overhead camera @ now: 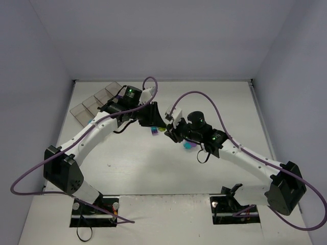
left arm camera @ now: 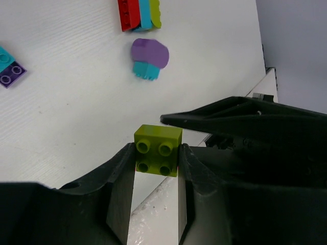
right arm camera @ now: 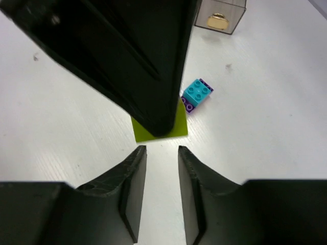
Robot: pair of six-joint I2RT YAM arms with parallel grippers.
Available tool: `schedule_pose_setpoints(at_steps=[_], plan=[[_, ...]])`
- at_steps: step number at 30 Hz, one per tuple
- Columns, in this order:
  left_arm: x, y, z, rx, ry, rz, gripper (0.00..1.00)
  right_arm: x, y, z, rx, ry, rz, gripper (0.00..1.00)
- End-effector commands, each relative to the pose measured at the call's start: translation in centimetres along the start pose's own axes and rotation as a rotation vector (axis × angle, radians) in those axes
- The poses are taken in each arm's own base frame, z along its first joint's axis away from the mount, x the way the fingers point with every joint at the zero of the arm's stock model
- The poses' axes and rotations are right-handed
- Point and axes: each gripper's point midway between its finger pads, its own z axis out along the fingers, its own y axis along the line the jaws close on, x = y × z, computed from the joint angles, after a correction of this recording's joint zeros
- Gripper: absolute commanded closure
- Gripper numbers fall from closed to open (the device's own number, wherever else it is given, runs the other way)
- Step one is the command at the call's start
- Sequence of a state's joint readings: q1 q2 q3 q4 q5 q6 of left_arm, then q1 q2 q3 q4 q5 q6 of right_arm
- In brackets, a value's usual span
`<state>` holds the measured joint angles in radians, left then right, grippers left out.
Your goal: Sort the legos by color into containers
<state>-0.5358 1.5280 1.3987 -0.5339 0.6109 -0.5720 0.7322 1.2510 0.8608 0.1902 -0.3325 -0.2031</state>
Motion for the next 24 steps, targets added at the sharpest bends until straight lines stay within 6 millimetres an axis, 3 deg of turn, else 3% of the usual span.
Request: schedule_pose_setpoints(at_steps=[1,6,9,13,16,21,22,24], plan=[[-2.1,0.4,-1.8,-0.021,-0.076,0.031,1.0,-1.0,-1.6,-0.3,0.067,-0.043,-0.006,0.71],[-3.5,5.7,-3.6,-0.19,-0.141,-0.038,1.0,0.4,-2.4,-0.9,0.123,-0.021,0.063,0.45],[-4.3,9.7,-5.6,-0.348,-0.19,-0.077,1.0,1.4,-3.5,-1.5,0.19,-0.008,0.135,0.39],[-5.5,15.5,-9.6,-0.583,-0.287,-0.158,1.0,2.7,-5.7,-2.6,0.327,0.011,0.232,0.37],[-6.8,21.1,-13.3,-0.771,-0.373,-0.245,1.0,3.9,-7.3,-3.5,0.425,0.03,0.337,0.37],[-8.6,26.9,-15.2,-0.931,-0.409,-0.317,0.97,5.7,-8.7,-4.2,0.538,0.059,0.431,0.37],[-8.5,28.4,-14.7,-0.956,-0.382,-0.335,0.97,5.9,-8.7,-4.2,0.552,0.061,0.458,0.37],[-9.2,29.7,-15.1,-0.986,-0.385,-0.35,0.97,6.6,-8.8,-4.3,0.571,0.076,0.481,0.37]])
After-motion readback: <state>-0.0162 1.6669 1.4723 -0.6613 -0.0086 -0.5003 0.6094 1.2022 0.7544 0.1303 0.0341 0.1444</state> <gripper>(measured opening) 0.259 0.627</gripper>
